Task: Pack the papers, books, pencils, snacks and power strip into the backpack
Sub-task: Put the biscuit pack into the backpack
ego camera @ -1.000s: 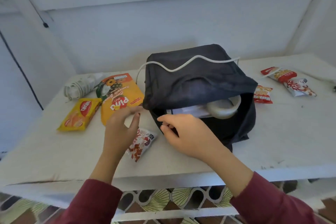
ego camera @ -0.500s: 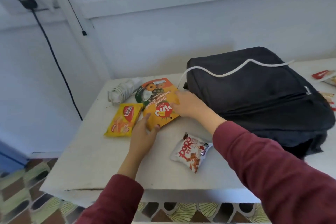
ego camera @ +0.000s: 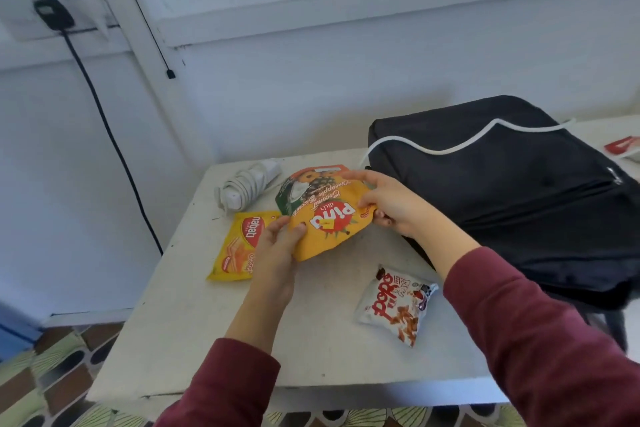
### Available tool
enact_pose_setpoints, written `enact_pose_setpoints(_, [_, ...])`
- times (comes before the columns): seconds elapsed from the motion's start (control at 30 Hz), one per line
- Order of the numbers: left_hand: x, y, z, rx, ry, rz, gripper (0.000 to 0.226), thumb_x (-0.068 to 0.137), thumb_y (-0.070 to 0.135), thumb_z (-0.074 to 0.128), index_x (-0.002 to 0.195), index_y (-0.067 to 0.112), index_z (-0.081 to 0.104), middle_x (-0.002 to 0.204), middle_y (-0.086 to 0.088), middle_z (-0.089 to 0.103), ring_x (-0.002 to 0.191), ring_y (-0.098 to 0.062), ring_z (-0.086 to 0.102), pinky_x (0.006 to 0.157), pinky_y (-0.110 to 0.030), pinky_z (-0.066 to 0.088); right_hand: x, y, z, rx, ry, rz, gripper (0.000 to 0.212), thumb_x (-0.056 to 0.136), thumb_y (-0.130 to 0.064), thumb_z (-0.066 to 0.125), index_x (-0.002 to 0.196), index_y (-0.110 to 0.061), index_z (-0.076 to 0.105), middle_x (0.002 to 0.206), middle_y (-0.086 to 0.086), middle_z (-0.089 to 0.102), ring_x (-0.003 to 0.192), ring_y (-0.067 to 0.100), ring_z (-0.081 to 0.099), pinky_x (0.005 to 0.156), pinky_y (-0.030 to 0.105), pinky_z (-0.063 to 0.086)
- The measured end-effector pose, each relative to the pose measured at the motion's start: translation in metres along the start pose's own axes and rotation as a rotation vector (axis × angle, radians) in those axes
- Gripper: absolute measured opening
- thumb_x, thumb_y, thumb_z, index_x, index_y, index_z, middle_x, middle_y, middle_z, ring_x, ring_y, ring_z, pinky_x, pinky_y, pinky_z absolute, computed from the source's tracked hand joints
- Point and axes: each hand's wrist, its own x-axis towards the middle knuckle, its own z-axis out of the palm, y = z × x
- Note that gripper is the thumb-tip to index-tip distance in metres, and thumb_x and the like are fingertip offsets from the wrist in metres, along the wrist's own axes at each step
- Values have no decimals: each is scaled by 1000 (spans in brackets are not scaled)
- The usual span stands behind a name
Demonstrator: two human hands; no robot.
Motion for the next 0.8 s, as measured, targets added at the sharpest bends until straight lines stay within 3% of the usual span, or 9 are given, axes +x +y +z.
enact_pose_setpoints(0.1, [-3, 14, 9, -44, -115, -42, 40, 82, 9, 65, 115, 28, 51, 114, -3, 62, 89, -20, 66, 58, -30, 57, -22, -1, -7, 7, -18, -58, 53, 86, 7, 43, 111, -37, 60, 97, 7, 64, 41, 10, 39, 31, 16, 27])
enact_pose_setpoints(0.17, [-6, 22, 16, 11, -189, -10, 44, 80, 5, 64, 114, 33, 55, 112, -3, 63, 86, -20, 68, 59, -31, 57, -38, -3, -15, 12, -12, -93, 49, 88, 4, 47, 112, -37, 60, 100, 3, 67, 55, 17, 56, 37, 19, 38])
enact_pose_setpoints(0.27, [-18, 33, 30, 77, -307, 29, 49, 73, 2, 66, 110, 34, 61, 111, -2, 63, 92, -23, 66, 62, -32, 56, -64, -8, -33, 43, -1, -127, 45, 89, 2, 50, 119, -31, 59, 112, 1, 66, 87, 23, 70, 64, 28, 58])
enact_pose_setpoints(0.37, [-33, 38, 50, 145, -424, 43, 56, 65, 8, 68, 114, 34, 61, 112, 0, 63, 95, -23, 66, 65, -33, 57, -90, -7, -57, 117, 15, -157, 44, 90, -1, 51, 123, -30, 57, 119, 0, 63, 97, 25, 68, 77, 40, 58])
enact_pose_setpoints(0.5, [-56, 31, 92, 230, -640, 62, 59, 63, 2, 73, 113, 32, 62, 110, 1, 67, 95, -22, 67, 68, -35, 56, -127, 2, -85, 290, 138, -191, 42, 84, -13, 60, 122, -30, 59, 116, -1, 66, 97, 28, 67, 74, 42, 58])
enact_pose_setpoints(0.63, [-78, 18, 133, 290, -786, 88, 49, 75, 0, 64, 112, 32, 62, 113, -3, 65, 98, -23, 66, 70, -33, 56, -166, 16, -119, 365, 300, -190, 45, 75, -14, 64, 116, -32, 63, 109, -2, 69, 91, 29, 69, 66, 41, 58])
enact_pose_setpoints(0.73, [-91, 3, 161, 379, -841, 82, 35, 81, 18, 60, 113, 32, 54, 102, 1, 68, 89, -16, 67, 68, -28, 55, -194, 32, -147, 419, 374, -169, 48, 70, -11, 66, 112, -34, 66, 109, 0, 69, 91, 33, 69, 67, 44, 58])
enact_pose_setpoints(0.8, [-99, -9, 178, 501, -790, 25, 13, 92, 34, 47, 104, 28, 46, 91, 1, 65, 73, -13, 65, 57, -27, 51, -212, 45, -164, 468, 410, -151, 50, 69, -10, 65, 112, -34, 66, 110, 2, 69, 91, 35, 68, 66, 44, 59])
